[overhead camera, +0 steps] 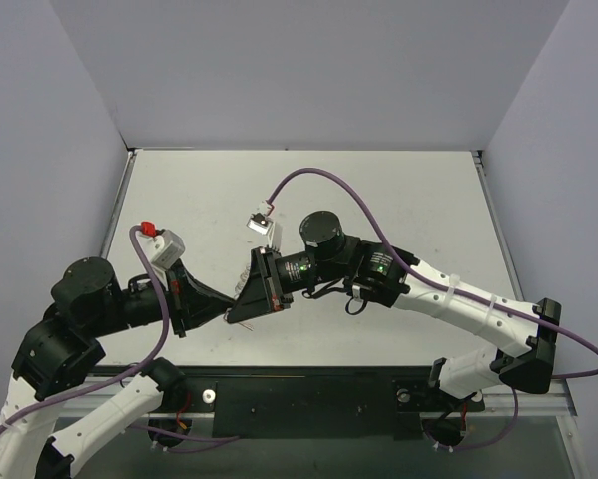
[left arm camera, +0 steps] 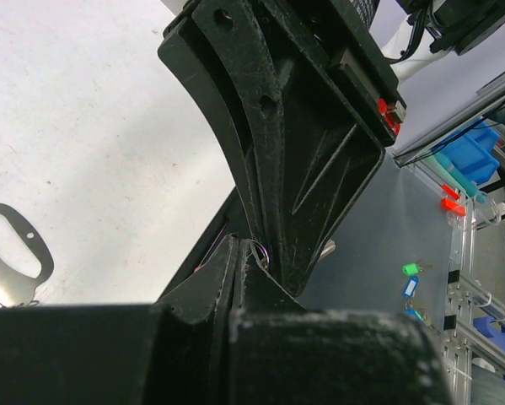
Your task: Remove the keys from the keyring
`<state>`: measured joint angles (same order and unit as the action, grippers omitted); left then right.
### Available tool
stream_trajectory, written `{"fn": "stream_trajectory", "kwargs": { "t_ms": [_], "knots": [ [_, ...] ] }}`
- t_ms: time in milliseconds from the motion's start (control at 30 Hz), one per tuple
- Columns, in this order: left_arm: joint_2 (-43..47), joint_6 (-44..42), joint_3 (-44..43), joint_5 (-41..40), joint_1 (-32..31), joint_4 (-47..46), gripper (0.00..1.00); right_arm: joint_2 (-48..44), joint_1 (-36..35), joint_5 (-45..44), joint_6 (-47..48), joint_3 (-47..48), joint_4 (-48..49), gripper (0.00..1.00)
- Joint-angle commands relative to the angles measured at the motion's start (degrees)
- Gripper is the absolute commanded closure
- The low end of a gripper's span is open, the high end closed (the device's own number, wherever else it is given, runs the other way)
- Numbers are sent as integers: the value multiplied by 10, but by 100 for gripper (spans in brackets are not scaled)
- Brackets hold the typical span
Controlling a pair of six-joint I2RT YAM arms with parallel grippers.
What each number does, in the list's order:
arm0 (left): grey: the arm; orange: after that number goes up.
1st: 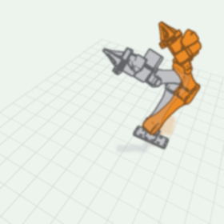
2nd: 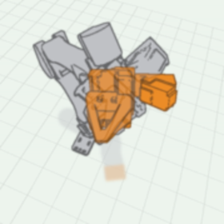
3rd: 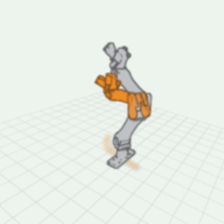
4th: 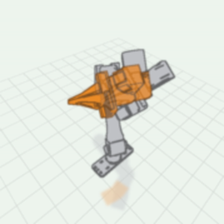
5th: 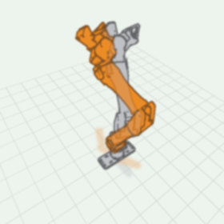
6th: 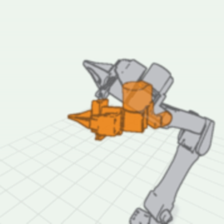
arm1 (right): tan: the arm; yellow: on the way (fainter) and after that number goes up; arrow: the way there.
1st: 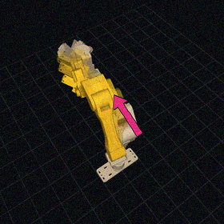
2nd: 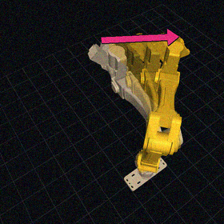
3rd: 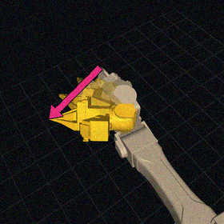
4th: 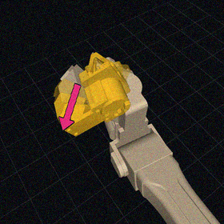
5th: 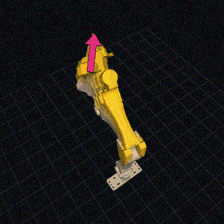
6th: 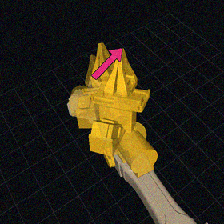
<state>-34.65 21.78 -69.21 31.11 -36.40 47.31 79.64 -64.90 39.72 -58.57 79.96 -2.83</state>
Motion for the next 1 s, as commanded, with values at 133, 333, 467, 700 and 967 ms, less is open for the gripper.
{"fn": "stream_trajectory", "kwargs": {
  "t_ms": [133, 333, 467, 700, 967],
  "knots": [
    [6, 32, -13, -28, -4, -58, 65, -7, 8, -32, 13, 4, 13, 100],
    [18, 77, -32, -128, -4, -76, 35, -36, 8, -28, 21, -26, 23, 100],
    [33, 131, -36, -181, -4, -95, 33, -52, 9, -11, 38, -38, 45, 100],
    [70, 228, -13, -151, -4, -143, 35, -83, 18, 53, 28, -87, 170, 100],
    [109, 322, 11, -145, -4, -149, 40, -85, 18, 101, 34, -61, 216, 100]
  ]
}}
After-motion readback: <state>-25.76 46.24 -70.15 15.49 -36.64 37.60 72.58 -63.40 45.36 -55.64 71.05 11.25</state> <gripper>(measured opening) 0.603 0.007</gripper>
